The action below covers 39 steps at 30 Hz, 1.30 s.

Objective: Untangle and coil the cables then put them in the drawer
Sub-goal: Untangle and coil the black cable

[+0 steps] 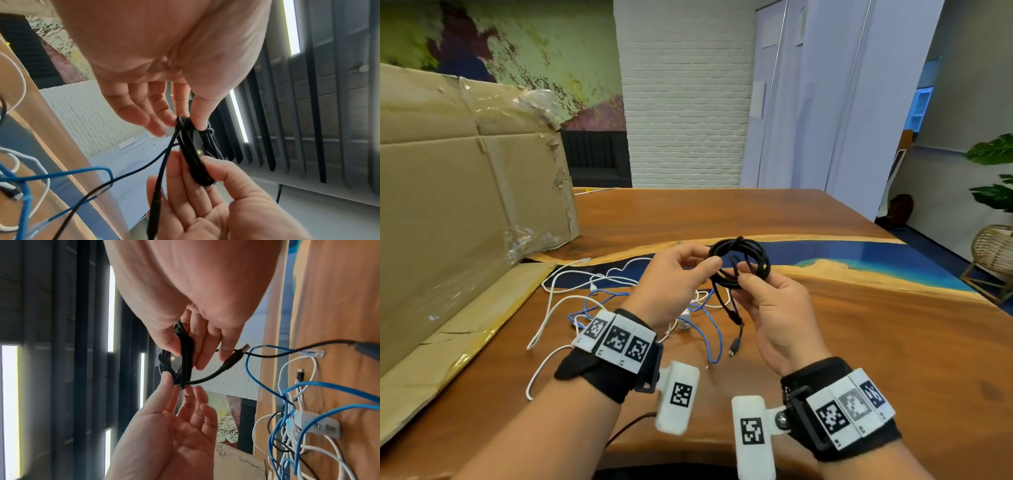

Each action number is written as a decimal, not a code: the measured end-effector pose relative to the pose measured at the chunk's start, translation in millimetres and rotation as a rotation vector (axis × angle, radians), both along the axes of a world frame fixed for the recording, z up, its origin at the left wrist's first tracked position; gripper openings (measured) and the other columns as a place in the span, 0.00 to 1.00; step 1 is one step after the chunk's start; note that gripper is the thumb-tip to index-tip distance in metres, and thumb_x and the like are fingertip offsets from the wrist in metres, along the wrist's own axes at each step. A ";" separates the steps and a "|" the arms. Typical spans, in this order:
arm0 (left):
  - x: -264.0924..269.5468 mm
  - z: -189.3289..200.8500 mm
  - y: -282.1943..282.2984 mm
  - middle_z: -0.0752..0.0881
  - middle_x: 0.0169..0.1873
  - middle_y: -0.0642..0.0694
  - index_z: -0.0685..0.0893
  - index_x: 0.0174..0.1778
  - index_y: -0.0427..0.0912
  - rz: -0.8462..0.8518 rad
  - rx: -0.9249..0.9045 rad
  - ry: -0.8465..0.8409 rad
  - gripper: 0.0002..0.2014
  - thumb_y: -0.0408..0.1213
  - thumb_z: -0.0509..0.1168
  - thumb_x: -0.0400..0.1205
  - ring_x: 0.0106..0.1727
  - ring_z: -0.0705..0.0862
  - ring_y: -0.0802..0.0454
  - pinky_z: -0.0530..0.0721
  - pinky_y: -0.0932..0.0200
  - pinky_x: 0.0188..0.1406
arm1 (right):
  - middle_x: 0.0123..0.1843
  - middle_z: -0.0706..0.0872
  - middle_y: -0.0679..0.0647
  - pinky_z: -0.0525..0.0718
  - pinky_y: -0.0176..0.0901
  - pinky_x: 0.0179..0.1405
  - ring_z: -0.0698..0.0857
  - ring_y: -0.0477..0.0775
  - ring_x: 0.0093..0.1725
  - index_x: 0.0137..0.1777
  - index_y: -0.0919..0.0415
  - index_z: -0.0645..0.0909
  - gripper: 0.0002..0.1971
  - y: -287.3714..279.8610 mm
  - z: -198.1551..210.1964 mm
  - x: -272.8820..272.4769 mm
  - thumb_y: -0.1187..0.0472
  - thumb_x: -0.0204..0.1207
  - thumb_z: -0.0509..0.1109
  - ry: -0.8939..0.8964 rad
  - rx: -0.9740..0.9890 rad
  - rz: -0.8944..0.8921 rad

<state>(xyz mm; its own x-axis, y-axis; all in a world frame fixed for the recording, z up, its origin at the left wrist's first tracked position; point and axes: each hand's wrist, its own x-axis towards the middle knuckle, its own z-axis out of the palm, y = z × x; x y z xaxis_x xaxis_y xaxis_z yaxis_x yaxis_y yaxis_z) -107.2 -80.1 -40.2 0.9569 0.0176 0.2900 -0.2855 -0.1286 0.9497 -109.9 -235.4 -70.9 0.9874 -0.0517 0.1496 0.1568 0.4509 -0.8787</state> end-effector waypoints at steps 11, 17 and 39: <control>0.9 -9.7 -4.9 0.82 0.48 0.34 0.87 0.52 0.31 0.005 -0.114 0.065 0.06 0.28 0.74 0.81 0.45 0.92 0.40 0.90 0.58 0.43 | 0.43 0.93 0.56 0.78 0.51 0.49 0.89 0.52 0.42 0.47 0.62 0.87 0.14 -14.4 5.7 6.6 0.77 0.81 0.62 0.126 -0.128 0.228; 3.0 -11.7 -9.6 0.84 0.49 0.32 0.84 0.48 0.31 0.019 -0.233 0.087 0.04 0.27 0.73 0.82 0.42 0.92 0.41 0.91 0.54 0.44 | 0.43 0.90 0.50 0.75 0.51 0.48 0.89 0.47 0.47 0.39 0.56 0.83 0.12 -16.1 15.6 5.0 0.71 0.81 0.66 0.049 -0.277 0.288; 9.4 3.5 -7.9 0.87 0.50 0.27 0.80 0.53 0.31 0.176 -0.634 -0.007 0.07 0.29 0.70 0.84 0.47 0.93 0.41 0.92 0.58 0.45 | 0.40 0.91 0.57 0.90 0.48 0.34 0.88 0.53 0.33 0.60 0.56 0.80 0.16 -2.8 -4.5 20.0 0.70 0.77 0.77 0.014 -0.249 -0.123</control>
<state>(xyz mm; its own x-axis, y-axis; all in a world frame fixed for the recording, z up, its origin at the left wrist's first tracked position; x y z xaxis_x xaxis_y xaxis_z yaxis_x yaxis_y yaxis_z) -97.9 -88.0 -36.8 0.9221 0.3434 0.1782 -0.3179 0.4099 0.8550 -89.9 -238.2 -75.4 0.9780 -0.1346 0.1594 0.1843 0.1990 -0.9625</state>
